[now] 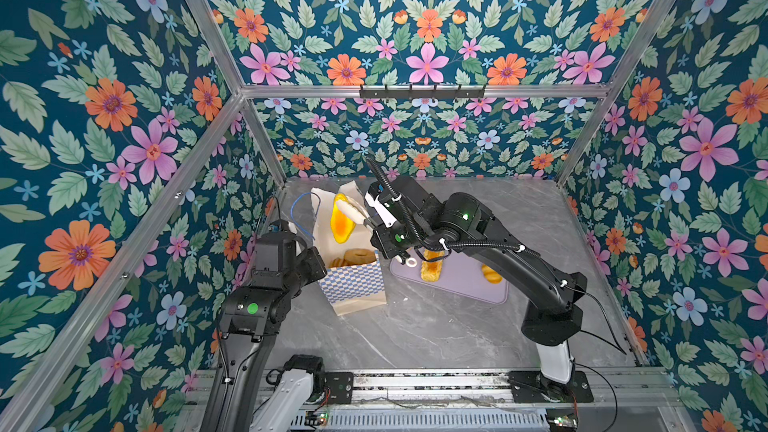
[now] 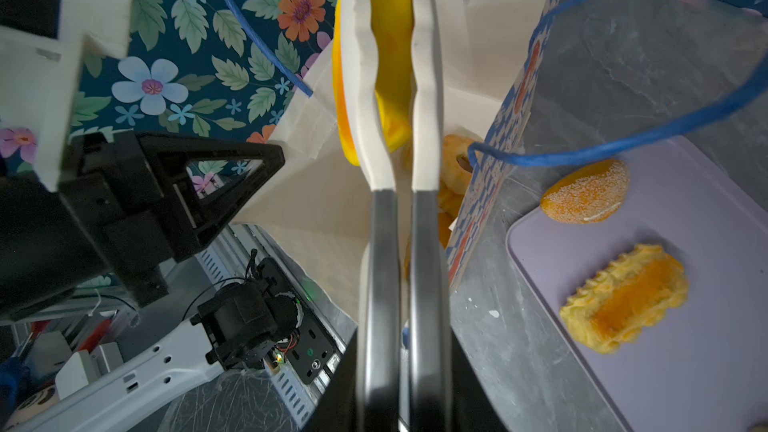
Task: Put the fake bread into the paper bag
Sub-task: 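Carry the yellow bun in the tongs over the open paper bag, then lower the tongs into the bag and open them to drop the bun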
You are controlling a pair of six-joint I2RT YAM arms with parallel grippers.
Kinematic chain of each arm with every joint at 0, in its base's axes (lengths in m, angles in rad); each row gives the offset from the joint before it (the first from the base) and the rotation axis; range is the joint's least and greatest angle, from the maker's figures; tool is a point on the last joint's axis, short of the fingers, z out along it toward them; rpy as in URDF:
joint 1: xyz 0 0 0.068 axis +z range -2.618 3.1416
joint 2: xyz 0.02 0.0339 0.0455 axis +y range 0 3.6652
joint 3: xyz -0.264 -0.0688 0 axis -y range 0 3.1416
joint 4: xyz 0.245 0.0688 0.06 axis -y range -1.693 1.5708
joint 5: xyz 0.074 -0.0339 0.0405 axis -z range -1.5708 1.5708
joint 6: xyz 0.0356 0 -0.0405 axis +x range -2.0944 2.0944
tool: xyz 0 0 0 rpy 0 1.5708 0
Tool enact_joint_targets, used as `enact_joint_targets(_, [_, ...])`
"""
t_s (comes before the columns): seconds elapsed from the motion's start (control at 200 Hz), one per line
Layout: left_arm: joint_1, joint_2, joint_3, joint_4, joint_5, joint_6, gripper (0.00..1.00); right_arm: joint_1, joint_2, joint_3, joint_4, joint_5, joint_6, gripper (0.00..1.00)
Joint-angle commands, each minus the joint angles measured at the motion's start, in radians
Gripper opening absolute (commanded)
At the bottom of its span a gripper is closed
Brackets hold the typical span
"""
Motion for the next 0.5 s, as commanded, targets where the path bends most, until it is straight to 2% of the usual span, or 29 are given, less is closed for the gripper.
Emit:
enact_joint_targets(0.0, [-0.001, 0.000, -0.004, 0.018, -0.003, -0.002, 0.08, 0.005, 0.006, 0.008, -0.018, 0.011, -0.010, 0.28])
enact_joint_targets(0.34, [0.000, 0.001, -0.004, 0.020, -0.003, -0.003, 0.08, 0.026, 0.023, 0.006, -0.056, 0.016, -0.014, 0.33])
enact_joint_targets(0.495, [-0.001, 0.000, -0.003, 0.016, -0.005, -0.004, 0.08, 0.030, 0.017, 0.006, -0.059, 0.016, -0.012, 0.39])
